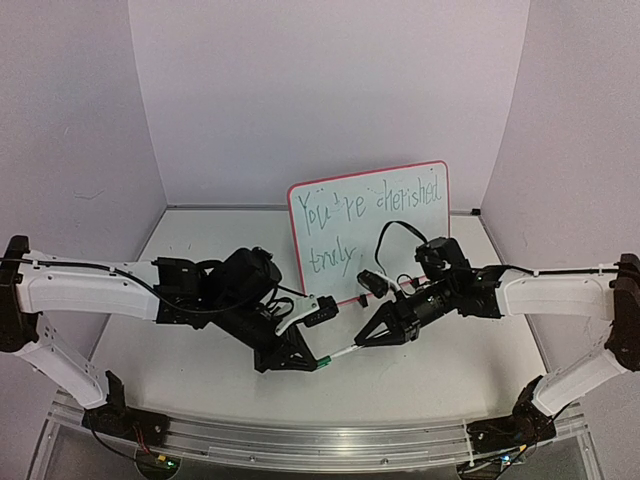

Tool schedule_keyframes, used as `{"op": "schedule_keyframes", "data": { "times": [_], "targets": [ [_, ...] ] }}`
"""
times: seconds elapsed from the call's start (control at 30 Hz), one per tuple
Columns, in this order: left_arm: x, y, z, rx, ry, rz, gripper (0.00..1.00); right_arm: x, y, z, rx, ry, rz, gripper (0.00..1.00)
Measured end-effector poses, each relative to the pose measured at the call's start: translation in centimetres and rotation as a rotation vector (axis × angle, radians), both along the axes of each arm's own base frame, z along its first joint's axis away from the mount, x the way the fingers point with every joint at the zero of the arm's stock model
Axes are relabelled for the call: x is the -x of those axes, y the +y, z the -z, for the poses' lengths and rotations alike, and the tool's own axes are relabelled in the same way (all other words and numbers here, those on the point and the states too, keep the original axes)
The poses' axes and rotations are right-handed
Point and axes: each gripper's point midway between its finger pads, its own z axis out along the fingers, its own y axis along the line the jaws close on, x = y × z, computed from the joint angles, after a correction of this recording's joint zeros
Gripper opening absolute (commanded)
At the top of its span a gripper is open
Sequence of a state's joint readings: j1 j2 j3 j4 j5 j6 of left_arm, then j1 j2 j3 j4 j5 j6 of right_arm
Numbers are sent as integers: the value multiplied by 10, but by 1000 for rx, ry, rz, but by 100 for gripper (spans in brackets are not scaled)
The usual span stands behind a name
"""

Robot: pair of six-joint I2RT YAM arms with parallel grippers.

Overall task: Write a sentence on the whiteboard
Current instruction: Insert the pen cap into the whiteboard marker.

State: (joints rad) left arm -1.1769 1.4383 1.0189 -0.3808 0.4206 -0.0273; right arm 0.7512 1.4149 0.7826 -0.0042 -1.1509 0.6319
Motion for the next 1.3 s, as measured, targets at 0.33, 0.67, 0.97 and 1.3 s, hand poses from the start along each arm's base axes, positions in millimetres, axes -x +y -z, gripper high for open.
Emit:
{"op": "schedule_keyframes", "data": {
  "times": [0.33, 0.67, 0.97, 1.3],
  "targets": [
    [4, 1, 1, -29, -17, 42, 0, 4, 1, 1, 0, 10, -17, 0],
    [4, 0, 3, -38, -19, 39, 0, 6, 2, 2, 3, 12, -20, 0],
    [5, 0, 3, -45, 8, 17, 0, 7, 1, 3, 7, 15, -22, 0],
    [3, -6, 9, -45, 7, 17, 0, 12, 2, 8, 18, 16, -28, 0]
  ]
}}
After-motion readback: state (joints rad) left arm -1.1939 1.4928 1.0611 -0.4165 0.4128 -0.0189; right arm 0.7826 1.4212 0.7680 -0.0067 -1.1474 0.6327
